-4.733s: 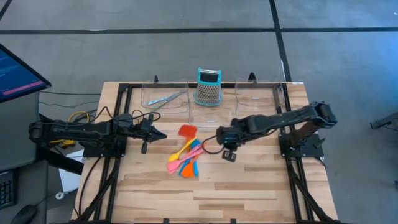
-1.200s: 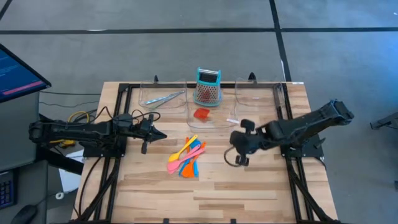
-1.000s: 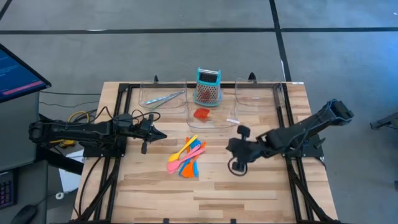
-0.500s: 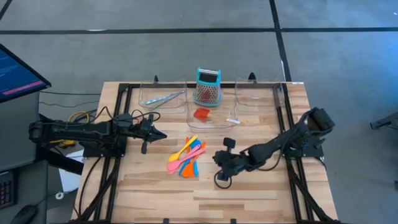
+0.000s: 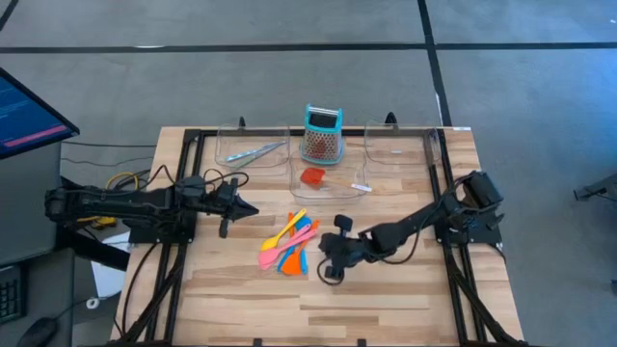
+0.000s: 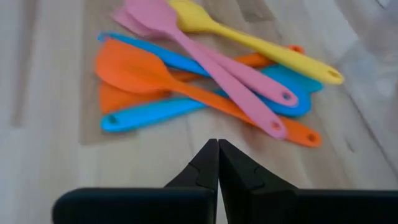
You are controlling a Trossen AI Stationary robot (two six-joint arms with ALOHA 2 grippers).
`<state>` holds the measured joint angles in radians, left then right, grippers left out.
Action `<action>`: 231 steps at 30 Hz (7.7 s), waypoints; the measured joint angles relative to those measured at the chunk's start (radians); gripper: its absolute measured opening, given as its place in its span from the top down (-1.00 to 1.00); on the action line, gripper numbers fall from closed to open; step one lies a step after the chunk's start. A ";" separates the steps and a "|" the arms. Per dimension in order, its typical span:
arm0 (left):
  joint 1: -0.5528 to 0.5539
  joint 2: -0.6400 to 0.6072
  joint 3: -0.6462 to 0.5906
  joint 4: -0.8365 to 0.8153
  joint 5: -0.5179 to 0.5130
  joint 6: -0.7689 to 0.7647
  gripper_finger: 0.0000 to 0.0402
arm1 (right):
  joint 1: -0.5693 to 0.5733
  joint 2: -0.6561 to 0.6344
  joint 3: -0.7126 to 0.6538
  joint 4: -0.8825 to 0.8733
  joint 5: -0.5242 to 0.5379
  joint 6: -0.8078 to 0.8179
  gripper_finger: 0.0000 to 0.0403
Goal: Pick & Place Kitchen Items
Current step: Put the pink spatula into the middle transparent bin
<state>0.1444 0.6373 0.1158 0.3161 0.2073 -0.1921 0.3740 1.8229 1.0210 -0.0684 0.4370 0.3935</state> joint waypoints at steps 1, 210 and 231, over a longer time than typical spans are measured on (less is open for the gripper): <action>0.000 0.000 0.000 0.000 0.000 0.000 0.99 | -0.006 -0.001 0.001 0.004 -0.018 0.000 0.97; -0.173 0.019 0.000 0.089 -0.001 0.185 0.99 | -0.259 0.363 0.511 -0.452 -0.360 -0.655 0.76; -0.173 0.019 0.000 0.088 -0.001 0.184 0.99 | -0.274 0.367 0.626 -0.653 -0.404 -0.665 0.81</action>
<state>-0.0284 0.6563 0.1158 0.4042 0.2068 -0.0078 0.0998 2.1903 1.6466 -0.7213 0.0329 -0.2712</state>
